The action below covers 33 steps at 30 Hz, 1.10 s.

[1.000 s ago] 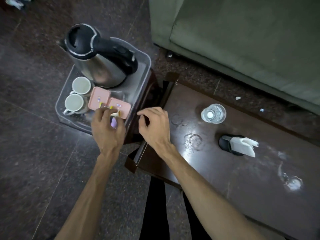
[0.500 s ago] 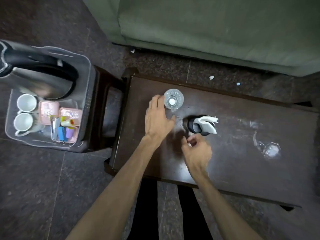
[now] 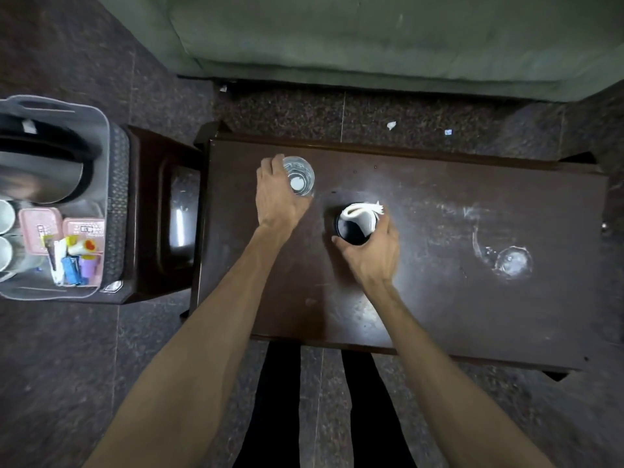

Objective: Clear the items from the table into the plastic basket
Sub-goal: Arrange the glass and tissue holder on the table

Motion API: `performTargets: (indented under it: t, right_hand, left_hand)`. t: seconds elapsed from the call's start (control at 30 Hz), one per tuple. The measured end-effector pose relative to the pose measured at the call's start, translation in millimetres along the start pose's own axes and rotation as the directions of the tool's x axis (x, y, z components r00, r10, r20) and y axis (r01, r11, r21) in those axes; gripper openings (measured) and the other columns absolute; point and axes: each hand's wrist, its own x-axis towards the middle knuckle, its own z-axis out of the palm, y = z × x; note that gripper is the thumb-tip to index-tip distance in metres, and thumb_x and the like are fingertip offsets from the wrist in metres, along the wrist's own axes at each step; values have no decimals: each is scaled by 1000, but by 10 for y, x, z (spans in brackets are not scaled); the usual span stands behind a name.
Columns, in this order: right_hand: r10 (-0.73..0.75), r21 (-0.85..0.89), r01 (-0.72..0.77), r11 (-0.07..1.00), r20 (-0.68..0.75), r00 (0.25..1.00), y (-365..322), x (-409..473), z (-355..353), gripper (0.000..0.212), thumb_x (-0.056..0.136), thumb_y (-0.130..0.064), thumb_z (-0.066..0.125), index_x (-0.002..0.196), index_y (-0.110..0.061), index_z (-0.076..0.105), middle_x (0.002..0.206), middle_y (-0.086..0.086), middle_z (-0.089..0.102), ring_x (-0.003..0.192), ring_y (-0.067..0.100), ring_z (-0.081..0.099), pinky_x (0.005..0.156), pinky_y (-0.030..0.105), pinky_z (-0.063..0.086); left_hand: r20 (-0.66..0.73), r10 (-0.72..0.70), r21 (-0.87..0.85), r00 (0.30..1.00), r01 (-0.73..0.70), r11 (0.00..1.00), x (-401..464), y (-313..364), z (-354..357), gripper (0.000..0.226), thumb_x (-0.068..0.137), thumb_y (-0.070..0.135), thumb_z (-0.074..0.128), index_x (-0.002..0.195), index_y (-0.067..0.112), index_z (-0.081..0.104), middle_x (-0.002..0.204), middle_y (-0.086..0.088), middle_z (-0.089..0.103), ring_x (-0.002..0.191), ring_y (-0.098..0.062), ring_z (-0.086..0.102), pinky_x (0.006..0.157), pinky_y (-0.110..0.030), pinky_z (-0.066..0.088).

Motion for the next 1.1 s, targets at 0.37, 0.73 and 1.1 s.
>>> performTargets:
  t: [0.37,0.73,1.1]
  right_hand:
    - [-41,47,46,998,-92,995,27,79,-10,85,61,-46,86,131,-13,53,122,5,66,113,28,62,89,35,51]
    - [6,28,-5,1000,-41,999,121,-147,34,91,60,-48,85,137,-14,49,128,5,64,120,27,57,96,40,52]
    - [13,16,-14,1000,25,1000,123,-232,-40,117,60,-53,92,154,-19,29,145,8,54,134,28,50,104,42,50]
  left_hand:
    - [-11,19,-13,1000,-19,1000,-690,-192,9,75,66,33,88,129,6,56,124,-11,59,112,-27,56,95,-40,52]
    - [35,3,9,999,-4,1000,-955,-253,192,77,61,29,87,128,7,55,123,-10,57,111,-27,55,96,-35,52]
    - [142,0,107,990,-15,994,-946,-268,146,87,69,41,90,138,15,45,134,-6,51,123,-26,53,95,-43,56]
